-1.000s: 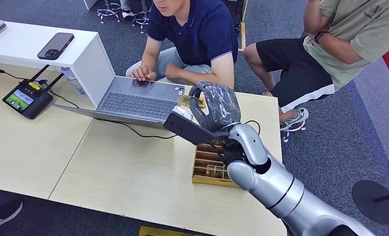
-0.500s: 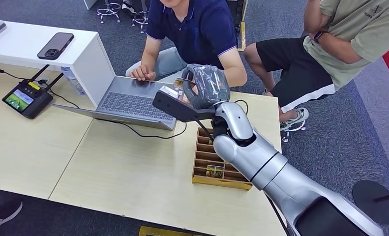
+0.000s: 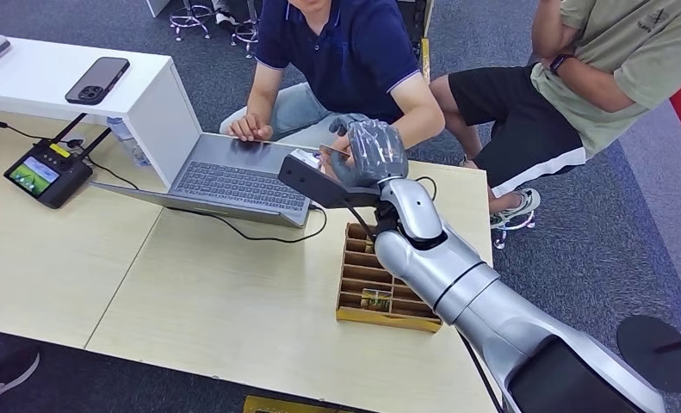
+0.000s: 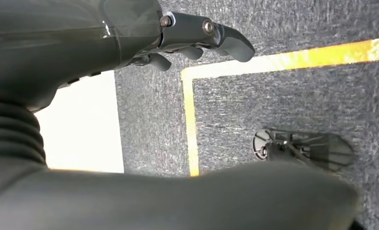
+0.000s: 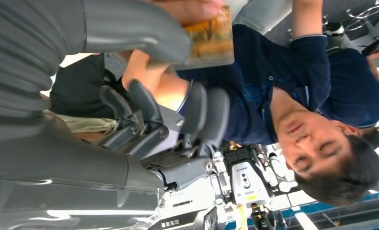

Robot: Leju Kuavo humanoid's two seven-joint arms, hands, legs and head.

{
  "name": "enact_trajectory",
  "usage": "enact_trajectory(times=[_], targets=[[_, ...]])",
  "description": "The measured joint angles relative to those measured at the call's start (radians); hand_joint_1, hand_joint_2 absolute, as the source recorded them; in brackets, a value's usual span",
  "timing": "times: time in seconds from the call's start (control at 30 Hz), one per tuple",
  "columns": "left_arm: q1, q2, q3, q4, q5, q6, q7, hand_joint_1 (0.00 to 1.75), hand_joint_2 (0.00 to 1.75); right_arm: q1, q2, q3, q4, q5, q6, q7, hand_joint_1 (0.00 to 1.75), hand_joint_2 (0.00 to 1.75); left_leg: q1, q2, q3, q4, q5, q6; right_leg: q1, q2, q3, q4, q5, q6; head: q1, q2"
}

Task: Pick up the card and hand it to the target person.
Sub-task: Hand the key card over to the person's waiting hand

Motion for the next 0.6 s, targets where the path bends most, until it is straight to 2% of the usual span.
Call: enact_trajectory(times=[0.13,0.27,0.43,0.6], targets=[[0.000,0.000,-0.003,0.000,0.000,0.022,0.009,0.00,0.00,0.000,-0.001,0.000,0.010,-0.029,-0.002,-0.006,0.00,1.75,0.000,0.000,0.000,0.000,0.000,0.000,0.000,0.000,0.000,0.000,0.000,0.000,0.000,0.000],[0.000,0.000,-0.009,0.000,0.010,0.030,0.017,0.00,0.00,0.002,-0.006,-0.006,0.010,-0.133,-0.005,-0.041,0.00,1.75,0.000,0.000,0.001,0.000,0.000,0.000,0.000,0.000,0.000,0.000,0.000,0.000,0.000,0.000],[0.003,0.000,-0.009,0.000,0.034,0.038,0.017,0.00,0.00,0.031,-0.045,-0.040,-0.058,-0.370,-0.003,-0.087,0.00,1.75,0.000,0.000,0.001,0.000,0.000,0.000,0.000,0.000,0.000,0.000,0.000,0.000,0.000,0.000],[0.005,0.000,-0.009,0.000,0.070,0.048,0.013,0.00,0.00,0.112,-0.133,-0.098,-0.224,-0.656,0.031,-0.149,0.00,1.75,0.000,0.000,0.002,0.001,0.000,0.000,0.000,0.000,0.000,-0.001,0.000,0.000,0.000,0.000]])
